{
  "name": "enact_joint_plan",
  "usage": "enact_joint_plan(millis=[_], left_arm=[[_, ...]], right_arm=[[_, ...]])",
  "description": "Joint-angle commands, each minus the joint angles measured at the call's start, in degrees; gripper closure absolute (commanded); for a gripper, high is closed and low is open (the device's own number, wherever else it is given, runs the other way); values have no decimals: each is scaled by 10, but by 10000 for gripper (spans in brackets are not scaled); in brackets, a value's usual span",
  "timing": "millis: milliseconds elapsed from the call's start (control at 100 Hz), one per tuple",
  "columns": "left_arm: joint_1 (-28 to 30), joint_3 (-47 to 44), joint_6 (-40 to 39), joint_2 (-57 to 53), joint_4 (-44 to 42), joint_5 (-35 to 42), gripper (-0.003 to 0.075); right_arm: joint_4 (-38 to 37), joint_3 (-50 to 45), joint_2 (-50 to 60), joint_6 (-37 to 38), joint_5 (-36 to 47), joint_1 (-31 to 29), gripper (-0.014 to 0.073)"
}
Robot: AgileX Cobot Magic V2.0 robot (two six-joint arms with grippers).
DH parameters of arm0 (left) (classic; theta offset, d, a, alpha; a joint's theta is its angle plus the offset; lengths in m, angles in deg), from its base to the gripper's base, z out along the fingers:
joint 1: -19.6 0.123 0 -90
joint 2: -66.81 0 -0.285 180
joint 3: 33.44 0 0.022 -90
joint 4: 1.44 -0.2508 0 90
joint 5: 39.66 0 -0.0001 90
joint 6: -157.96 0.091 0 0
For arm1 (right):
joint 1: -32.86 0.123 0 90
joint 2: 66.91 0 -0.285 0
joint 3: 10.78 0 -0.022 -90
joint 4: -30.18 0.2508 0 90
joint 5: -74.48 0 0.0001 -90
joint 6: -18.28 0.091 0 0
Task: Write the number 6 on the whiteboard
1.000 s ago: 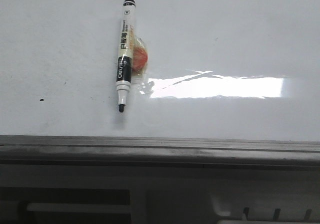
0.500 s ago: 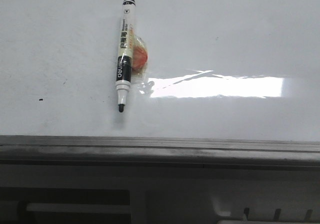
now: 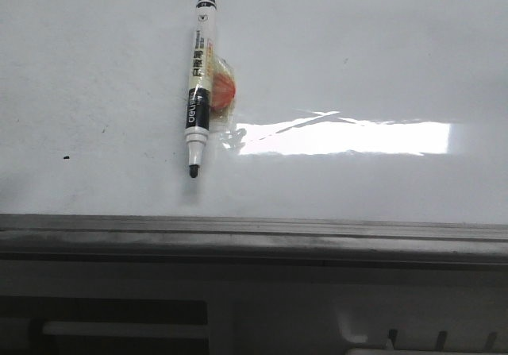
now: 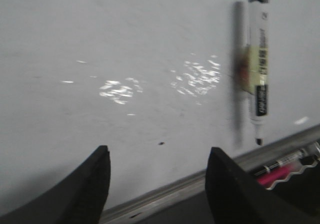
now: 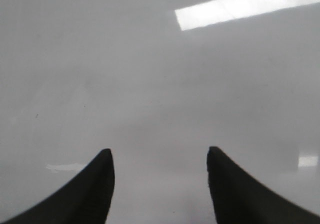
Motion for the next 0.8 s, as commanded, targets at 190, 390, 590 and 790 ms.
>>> enact_joint_plan(millis=[190, 390, 590, 790], left_arm=[[-210, 23, 3, 116, 76, 259, 319], [-262, 31, 3, 195, 143, 338, 319], [-263, 50, 3, 250, 159, 341, 320], [-263, 66, 3, 285, 159, 341, 433]], right_arm=[[7, 21, -12, -8, 44, 36, 208], [7, 21, -12, -8, 44, 40, 208], [7, 21, -12, -8, 44, 40, 208], [7, 21, -12, -8, 44, 41, 208]])
